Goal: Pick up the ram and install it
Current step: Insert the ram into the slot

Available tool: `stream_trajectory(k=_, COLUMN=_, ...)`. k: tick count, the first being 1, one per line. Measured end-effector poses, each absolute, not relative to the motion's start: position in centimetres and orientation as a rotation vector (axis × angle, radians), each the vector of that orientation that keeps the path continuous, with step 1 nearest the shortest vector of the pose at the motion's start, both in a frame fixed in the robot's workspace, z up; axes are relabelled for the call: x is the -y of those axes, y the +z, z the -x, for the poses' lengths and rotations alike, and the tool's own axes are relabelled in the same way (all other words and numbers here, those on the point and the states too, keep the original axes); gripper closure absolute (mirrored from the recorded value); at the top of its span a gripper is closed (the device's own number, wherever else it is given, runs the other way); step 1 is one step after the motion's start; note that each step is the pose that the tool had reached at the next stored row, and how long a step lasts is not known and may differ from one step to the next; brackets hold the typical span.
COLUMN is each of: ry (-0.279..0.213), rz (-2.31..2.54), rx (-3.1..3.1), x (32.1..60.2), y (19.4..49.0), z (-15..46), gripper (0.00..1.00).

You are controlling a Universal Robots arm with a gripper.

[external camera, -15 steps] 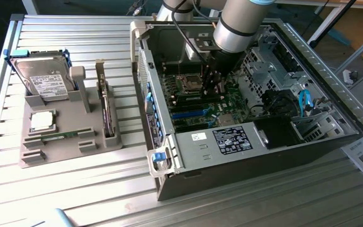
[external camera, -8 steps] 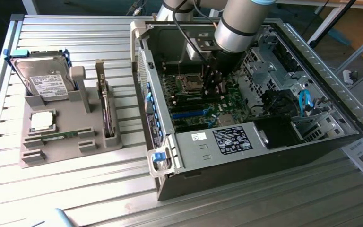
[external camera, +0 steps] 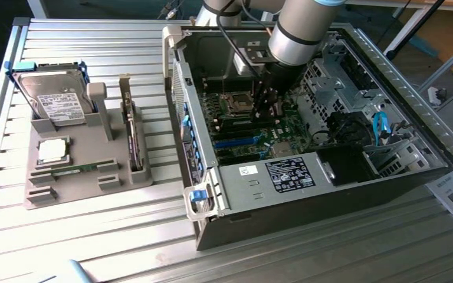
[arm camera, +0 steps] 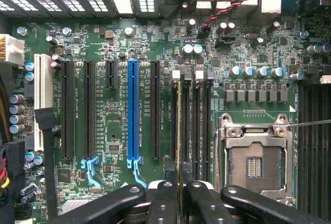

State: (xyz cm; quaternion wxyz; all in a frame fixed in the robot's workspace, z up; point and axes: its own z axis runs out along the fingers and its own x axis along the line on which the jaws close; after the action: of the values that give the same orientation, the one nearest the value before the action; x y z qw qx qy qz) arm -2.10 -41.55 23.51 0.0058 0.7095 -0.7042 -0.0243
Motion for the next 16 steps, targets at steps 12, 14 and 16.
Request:
stream_trajectory(k=12, ry=-0.076, rz=-2.244, rx=2.180, x=41.55, y=23.30, z=2.10, gripper=0.87)
stream_trajectory(k=14, ry=-0.076, rz=-2.244, rx=2.181, x=41.54, y=23.29, z=2.10, gripper=0.87)
stream_trajectory(k=16, ry=-0.076, rz=-2.244, rx=2.180, x=41.54, y=23.29, z=2.10, gripper=0.86)
